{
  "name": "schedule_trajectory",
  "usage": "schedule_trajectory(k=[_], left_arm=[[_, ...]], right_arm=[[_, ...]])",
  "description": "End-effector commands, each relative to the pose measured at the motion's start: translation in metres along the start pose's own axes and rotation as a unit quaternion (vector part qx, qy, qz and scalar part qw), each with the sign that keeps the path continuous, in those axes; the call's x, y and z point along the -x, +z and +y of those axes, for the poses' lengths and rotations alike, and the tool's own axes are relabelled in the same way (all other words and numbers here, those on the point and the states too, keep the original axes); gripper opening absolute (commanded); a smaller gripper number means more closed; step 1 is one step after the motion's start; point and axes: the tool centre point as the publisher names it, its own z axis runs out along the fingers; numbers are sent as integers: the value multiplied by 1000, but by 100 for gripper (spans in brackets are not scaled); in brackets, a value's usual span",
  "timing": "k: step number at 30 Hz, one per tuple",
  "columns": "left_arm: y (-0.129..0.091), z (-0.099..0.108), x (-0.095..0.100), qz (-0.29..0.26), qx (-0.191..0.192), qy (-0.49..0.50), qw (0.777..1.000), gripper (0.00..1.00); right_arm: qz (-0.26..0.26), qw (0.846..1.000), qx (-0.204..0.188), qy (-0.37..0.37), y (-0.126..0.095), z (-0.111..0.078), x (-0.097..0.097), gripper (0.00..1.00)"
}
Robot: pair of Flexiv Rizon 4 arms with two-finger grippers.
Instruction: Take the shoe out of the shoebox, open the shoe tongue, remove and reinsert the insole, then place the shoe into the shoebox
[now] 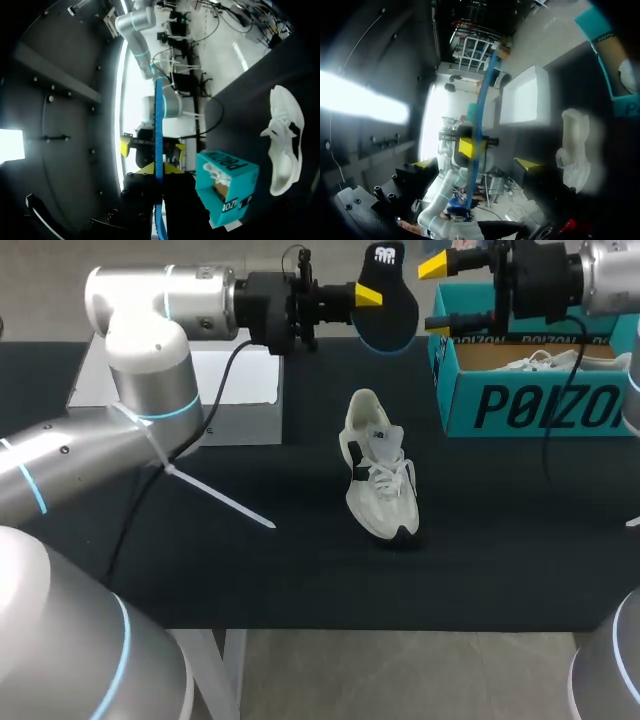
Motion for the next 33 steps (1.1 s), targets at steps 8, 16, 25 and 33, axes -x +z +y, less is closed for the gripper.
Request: schedule_trajectory(k=[8, 16, 25, 33], left_arm=[[21, 5, -3, 1, -18, -3, 1000, 0], [26, 10, -2, -3, -12, 4, 1000, 0], [25, 10, -3, 0, -8, 8, 1000, 0], [24, 5, 5, 1, -18, 12, 1000, 36]], right_arm=[[-2, 1000, -22, -4, 20, 4, -1, 42], [-3, 1000, -29, -3, 23, -2, -4, 31], [-3, 1000, -25, 3, 21, -5, -2, 22], [-9, 1000, -25, 16, 24, -5, 11, 0]])
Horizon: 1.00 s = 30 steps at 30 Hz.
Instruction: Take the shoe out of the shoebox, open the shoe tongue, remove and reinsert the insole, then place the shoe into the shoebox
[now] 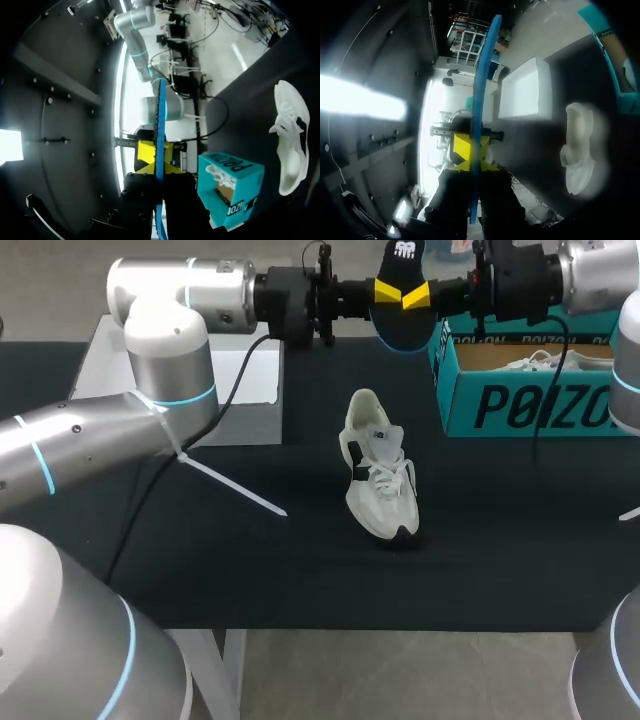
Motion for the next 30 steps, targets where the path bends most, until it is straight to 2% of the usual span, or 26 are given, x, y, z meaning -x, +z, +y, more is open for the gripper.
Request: schedule_trajectory(k=[1, 6, 12, 16, 21, 26, 30], left_arm=[[-2, -2, 3, 10, -12, 5, 1000, 100], [-28, -3, 4, 27, -29, -1, 999, 100], [-77, -8, 4, 59, -24, -2, 998, 100], [-114, -18, 1, 102, -32, -3, 994, 100], [-159, -36, -18, 198, -41, 38, 979, 100], [-198, -55, -25, 224, -32, -5, 974, 100], [-221, -71, -32, 234, -1, -43, 971, 100]], right_arm=[[-1, 1000, 2, 4, 3, 1, 8, 0], [3, 1000, 19, -13, 1, 5, 12, 0], [5, 998, 41, -42, -4, 16, 18, 0], [1, 997, 48, -53, -6, 21, 20, 0], [-4, 997, 50, -61, -8, 26, 20, 0], [-11, 997, 49, -64, -10, 27, 19, 0], [-15, 997, 49, -63, -12, 26, 18, 0]])
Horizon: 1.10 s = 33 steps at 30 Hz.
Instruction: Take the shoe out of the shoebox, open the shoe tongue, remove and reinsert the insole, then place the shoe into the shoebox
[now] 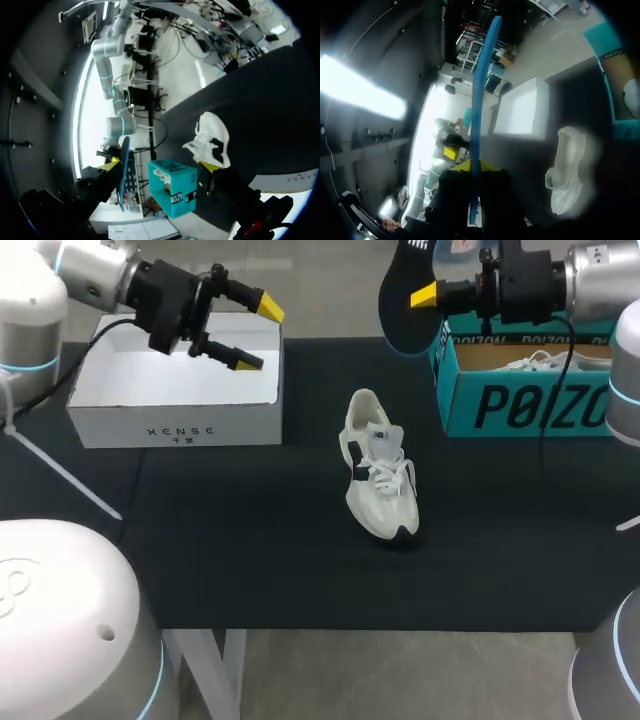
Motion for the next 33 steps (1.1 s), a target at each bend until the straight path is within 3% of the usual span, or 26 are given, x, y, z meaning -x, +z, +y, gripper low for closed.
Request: schedule_trajectory(k=[1, 11, 16, 33], left_arm=[[-40, -34, -12, 11, 32, -26, 999, 100], [-72, -72, -28, 26, 89, -56, 994, 100], [-79, -82, -27, 33, 88, -56, 994, 100], [-82, -78, -36, 42, 94, -66, 992, 100]], right_arm=[[-5, 1000, -2, 1, -1, 0, -2, 0], [-10, 1000, 3, -9, -1, -5, -9, 0], [-10, 1000, 6, -11, 1, -6, -6, 0], [-26, 999, 18, -30, 4, -1, -4, 0]])
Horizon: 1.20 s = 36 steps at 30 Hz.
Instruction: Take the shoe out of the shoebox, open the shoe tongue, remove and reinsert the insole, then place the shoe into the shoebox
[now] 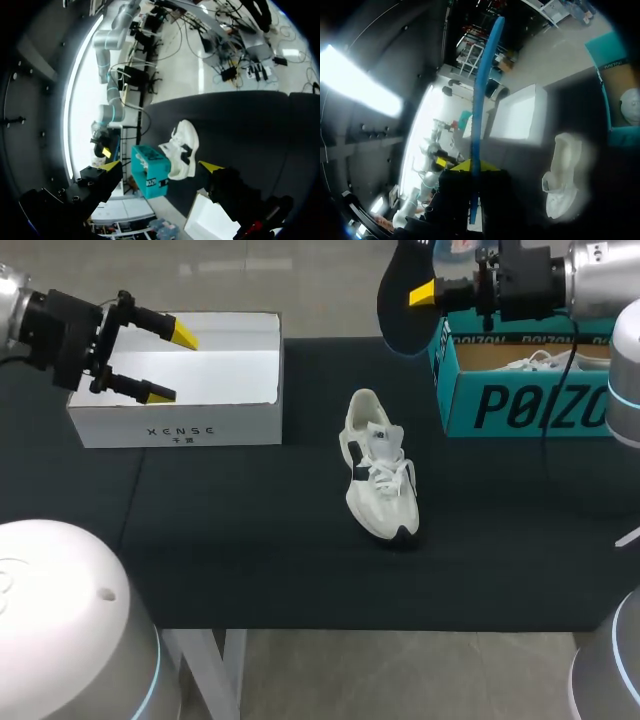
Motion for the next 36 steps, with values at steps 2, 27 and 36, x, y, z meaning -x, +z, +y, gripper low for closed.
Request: schedule_trajectory(k=[2, 27, 36], left_arm=[[0, -1, 0, 1, 2, 0, 1000, 100], [0, -1, 0, 1, 2, 0, 1000, 100], [0, -1, 0, 1, 2, 0, 1000, 100]], right_arm=[[-2, 1000, 1, 0, 1, 0, -1, 0], [-103, 967, 21, -231, 27, 1, 17, 0], [-94, 964, -28, -249, 67, -3, 69, 0]])
